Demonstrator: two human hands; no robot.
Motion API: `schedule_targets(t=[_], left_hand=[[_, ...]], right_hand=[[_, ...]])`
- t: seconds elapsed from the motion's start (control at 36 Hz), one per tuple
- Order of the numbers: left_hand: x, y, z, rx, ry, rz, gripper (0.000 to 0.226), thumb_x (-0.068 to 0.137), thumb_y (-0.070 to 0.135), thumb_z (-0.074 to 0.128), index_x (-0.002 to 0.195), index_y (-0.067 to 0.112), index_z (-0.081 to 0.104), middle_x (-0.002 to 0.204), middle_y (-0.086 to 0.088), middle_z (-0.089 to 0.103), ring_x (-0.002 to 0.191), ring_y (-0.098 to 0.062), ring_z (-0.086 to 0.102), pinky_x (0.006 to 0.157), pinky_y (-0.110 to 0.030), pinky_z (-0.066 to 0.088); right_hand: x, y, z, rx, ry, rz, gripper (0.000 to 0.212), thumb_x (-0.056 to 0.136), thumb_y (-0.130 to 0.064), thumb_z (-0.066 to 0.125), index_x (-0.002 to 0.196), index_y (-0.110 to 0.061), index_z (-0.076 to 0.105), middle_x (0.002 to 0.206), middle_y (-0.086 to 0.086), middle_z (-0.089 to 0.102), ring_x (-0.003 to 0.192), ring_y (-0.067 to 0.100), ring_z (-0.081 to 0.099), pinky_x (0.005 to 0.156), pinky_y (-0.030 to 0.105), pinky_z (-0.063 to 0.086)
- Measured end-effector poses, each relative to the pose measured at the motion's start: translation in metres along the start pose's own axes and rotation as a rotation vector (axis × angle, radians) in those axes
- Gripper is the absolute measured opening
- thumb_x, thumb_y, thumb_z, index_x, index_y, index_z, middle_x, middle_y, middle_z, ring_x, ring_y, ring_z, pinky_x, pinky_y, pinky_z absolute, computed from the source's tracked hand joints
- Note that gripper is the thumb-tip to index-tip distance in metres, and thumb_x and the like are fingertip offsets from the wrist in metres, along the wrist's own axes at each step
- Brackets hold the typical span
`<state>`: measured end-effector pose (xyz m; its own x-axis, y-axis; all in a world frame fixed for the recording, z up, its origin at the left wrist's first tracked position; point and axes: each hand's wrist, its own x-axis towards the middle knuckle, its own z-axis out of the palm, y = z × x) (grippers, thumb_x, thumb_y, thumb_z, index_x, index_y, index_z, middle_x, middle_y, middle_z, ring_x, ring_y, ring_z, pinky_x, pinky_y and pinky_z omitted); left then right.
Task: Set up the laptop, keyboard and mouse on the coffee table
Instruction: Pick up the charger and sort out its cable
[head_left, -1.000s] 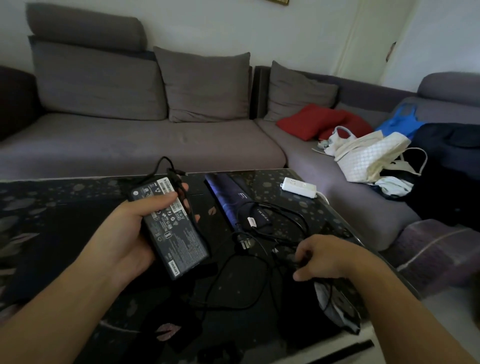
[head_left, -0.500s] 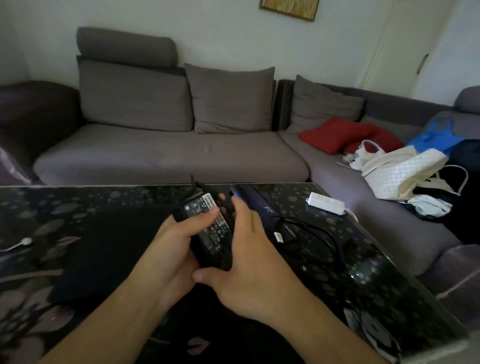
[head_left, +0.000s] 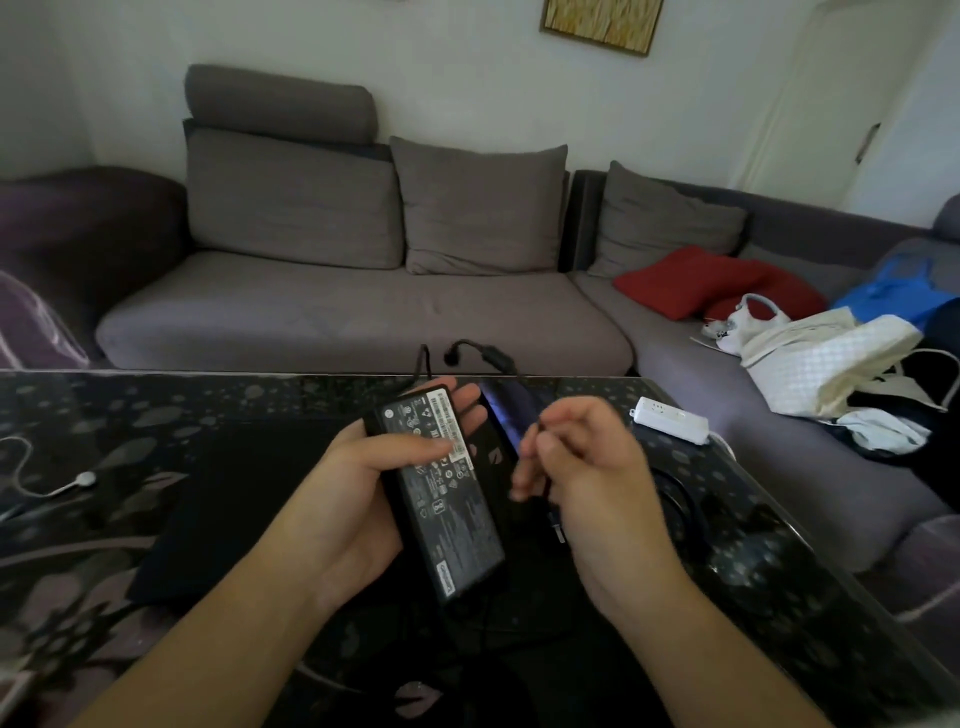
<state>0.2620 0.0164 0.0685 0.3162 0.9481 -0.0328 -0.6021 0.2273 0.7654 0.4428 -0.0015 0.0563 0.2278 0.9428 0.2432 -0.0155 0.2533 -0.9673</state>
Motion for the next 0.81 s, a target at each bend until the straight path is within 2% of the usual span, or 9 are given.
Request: schedule_targets(t=[0.08, 0.19, 0.33, 0.39, 0.5, 0.61, 0.67, 0.72, 0.81], left_hand=[[-0.001, 0.005, -0.006, -0.036, -0.003, 0.007, 0.061, 0.082, -0.015, 0.052, 0.138, 0.005, 0.064, 0.134, -0.012, 0.071, 0.126, -0.030, 0.068, 0.113, -0.050, 0.043], [0.000, 0.013, -0.011, -0.098, 0.000, 0.013, 0.062, 0.080, -0.013, 0.049, 0.138, 0.003, 0.063, 0.135, -0.014, 0.071, 0.125, -0.031, 0.068, 0.109, -0.050, 0.051], [0.004, 0.022, -0.020, -0.152, 0.040, 0.017, 0.063, 0.078, -0.009, 0.046, 0.137, 0.002, 0.064, 0.136, -0.013, 0.070, 0.119, -0.028, 0.070, 0.101, -0.045, 0.057], [0.003, 0.023, -0.022, -0.166, 0.047, 0.015, 0.062, 0.078, -0.008, 0.045, 0.136, 0.002, 0.065, 0.134, -0.013, 0.071, 0.116, -0.028, 0.071, 0.100, -0.045, 0.057], [0.002, 0.021, -0.018, -0.236, 0.034, -0.001, 0.060, 0.079, -0.007, 0.042, 0.135, 0.000, 0.065, 0.135, -0.016, 0.070, 0.119, -0.031, 0.071, 0.100, -0.049, 0.056], [-0.001, 0.018, -0.008, -0.315, -0.004, -0.008, 0.059, 0.081, -0.006, 0.039, 0.134, -0.002, 0.062, 0.133, -0.020, 0.070, 0.122, -0.031, 0.070, 0.100, -0.055, 0.054], [-0.001, 0.015, -0.003, -0.318, -0.028, -0.005, 0.062, 0.081, -0.007, 0.039, 0.139, -0.001, 0.060, 0.135, -0.019, 0.069, 0.125, -0.031, 0.069, 0.105, -0.053, 0.052], [-0.002, 0.012, 0.001, -0.272, 0.002, 0.026, 0.063, 0.080, -0.007, 0.041, 0.139, 0.000, 0.060, 0.134, -0.015, 0.071, 0.124, -0.027, 0.069, 0.109, -0.049, 0.051], [-0.003, 0.007, 0.007, -0.092, 0.064, 0.104, 0.058, 0.079, -0.006, 0.051, 0.132, 0.008, 0.070, 0.130, -0.008, 0.074, 0.112, -0.020, 0.073, 0.098, -0.044, 0.054]], right_hand=[[0.008, -0.005, -0.013, 0.208, 0.014, 0.022, 0.039, 0.103, 0.016, 0.041, 0.126, -0.009, 0.060, 0.084, 0.011, 0.065, 0.055, 0.016, 0.046, 0.050, 0.026, 0.037], [0.016, -0.011, -0.028, 0.387, 0.028, 0.106, 0.041, 0.103, 0.012, 0.039, 0.125, -0.006, 0.069, 0.081, 0.006, 0.060, 0.058, 0.012, 0.040, 0.056, 0.027, 0.029], [0.020, -0.017, -0.041, 0.503, 0.012, 0.187, 0.020, 0.106, -0.013, 0.045, 0.099, -0.011, 0.064, 0.068, 0.000, 0.043, 0.054, 0.013, 0.032, 0.053, 0.027, 0.028], [0.019, -0.019, -0.043, 0.485, -0.030, 0.170, 0.025, 0.109, -0.024, 0.046, 0.089, -0.014, 0.058, 0.062, -0.002, 0.031, 0.051, 0.012, 0.027, 0.050, 0.027, 0.028], [0.015, -0.022, -0.037, 0.430, -0.115, 0.106, 0.020, 0.108, -0.012, 0.045, 0.093, -0.011, 0.058, 0.060, 0.001, 0.031, 0.049, 0.013, 0.026, 0.049, 0.027, 0.030], [0.001, -0.015, -0.014, 0.255, -0.233, 0.140, 0.017, 0.087, -0.005, 0.066, 0.093, -0.016, 0.054, 0.083, 0.013, 0.057, 0.053, 0.011, 0.030, 0.054, 0.029, 0.018], [-0.010, -0.011, 0.002, 0.133, -0.310, 0.154, 0.030, 0.077, -0.015, 0.077, 0.088, -0.017, 0.049, 0.095, 0.019, 0.067, 0.062, 0.013, 0.047, 0.059, 0.030, 0.035], [-0.018, -0.009, 0.015, -0.063, -0.375, 0.178, 0.050, 0.065, -0.030, 0.090, 0.089, -0.018, 0.048, 0.107, 0.008, 0.076, 0.080, 0.014, 0.063, 0.077, 0.036, 0.055], [-0.023, -0.013, 0.025, -0.513, -0.313, 0.172, 0.069, 0.050, -0.056, 0.094, 0.093, -0.025, 0.050, 0.103, -0.008, 0.070, 0.091, 0.011, 0.069, 0.083, 0.042, 0.061]])
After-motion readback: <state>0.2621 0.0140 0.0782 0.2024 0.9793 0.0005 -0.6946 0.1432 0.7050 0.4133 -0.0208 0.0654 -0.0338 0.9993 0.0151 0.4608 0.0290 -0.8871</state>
